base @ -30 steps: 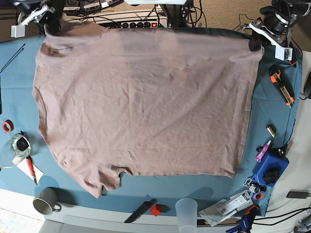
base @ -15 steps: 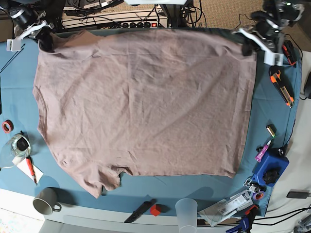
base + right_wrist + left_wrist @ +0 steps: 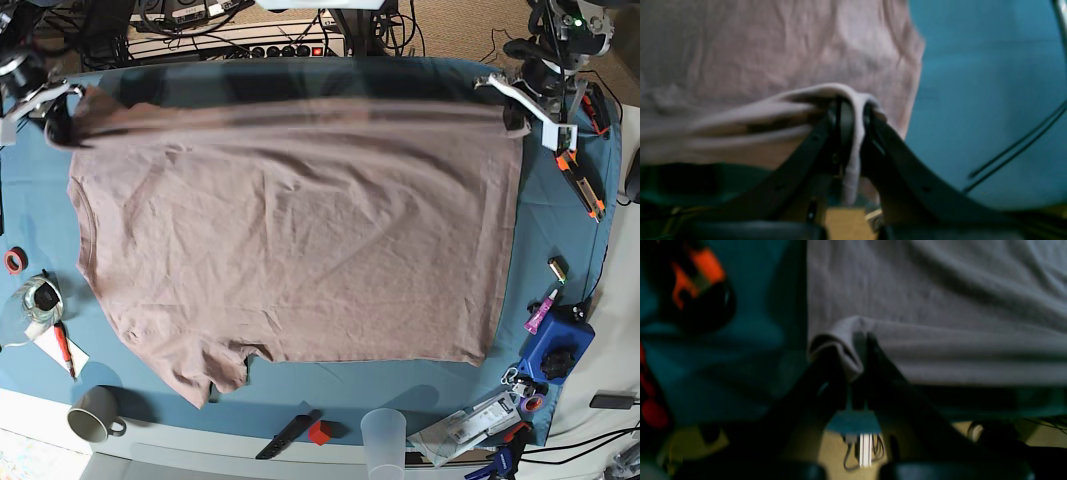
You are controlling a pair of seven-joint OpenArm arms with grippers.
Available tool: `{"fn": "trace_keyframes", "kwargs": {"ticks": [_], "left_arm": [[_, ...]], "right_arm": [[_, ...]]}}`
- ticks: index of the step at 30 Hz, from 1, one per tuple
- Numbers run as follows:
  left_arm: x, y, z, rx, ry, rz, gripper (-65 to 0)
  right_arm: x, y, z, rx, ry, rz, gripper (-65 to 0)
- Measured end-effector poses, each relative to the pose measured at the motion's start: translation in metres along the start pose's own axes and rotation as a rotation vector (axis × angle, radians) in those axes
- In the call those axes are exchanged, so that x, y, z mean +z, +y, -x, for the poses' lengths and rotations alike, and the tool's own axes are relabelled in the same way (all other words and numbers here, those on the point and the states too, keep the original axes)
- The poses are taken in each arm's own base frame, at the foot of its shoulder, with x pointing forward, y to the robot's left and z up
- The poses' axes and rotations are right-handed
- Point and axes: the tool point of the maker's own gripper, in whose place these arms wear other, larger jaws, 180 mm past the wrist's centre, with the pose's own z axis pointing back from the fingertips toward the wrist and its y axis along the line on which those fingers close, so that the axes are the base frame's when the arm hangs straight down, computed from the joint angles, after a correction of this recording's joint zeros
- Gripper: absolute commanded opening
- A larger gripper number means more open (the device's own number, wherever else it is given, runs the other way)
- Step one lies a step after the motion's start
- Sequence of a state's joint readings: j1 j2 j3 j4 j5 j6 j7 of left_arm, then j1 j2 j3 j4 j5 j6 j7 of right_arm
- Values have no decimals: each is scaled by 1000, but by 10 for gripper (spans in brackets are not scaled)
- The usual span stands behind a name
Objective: Fold the T-shirt properly
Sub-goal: 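Fold the shoulder edge over the shirt body with both grippers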
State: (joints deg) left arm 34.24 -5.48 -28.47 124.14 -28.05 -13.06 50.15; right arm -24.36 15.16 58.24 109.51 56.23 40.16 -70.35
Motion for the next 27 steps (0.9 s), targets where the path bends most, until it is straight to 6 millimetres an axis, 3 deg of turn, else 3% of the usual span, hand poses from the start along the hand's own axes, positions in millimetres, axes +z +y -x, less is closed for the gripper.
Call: {"fn": "trace_keyframes", "kwargs": {"ticks": [3,8,18,27], "left_arm": [[-12,-8,-2,-18,-4,21,-650],[-26,2,-10,-47,-8,-30,-650],[-23,21,-35,-144,-66,-68,-650],[-25,10,-57,-150,-127,-1,-650]], "right_arm": [[-11,0,-3,57,35,13,-650],[-29,8,-2,106,45,27,-650],[-50,23,-8,149,55,7,-650],[-63,24,-19,200,40,44,-650]]}}
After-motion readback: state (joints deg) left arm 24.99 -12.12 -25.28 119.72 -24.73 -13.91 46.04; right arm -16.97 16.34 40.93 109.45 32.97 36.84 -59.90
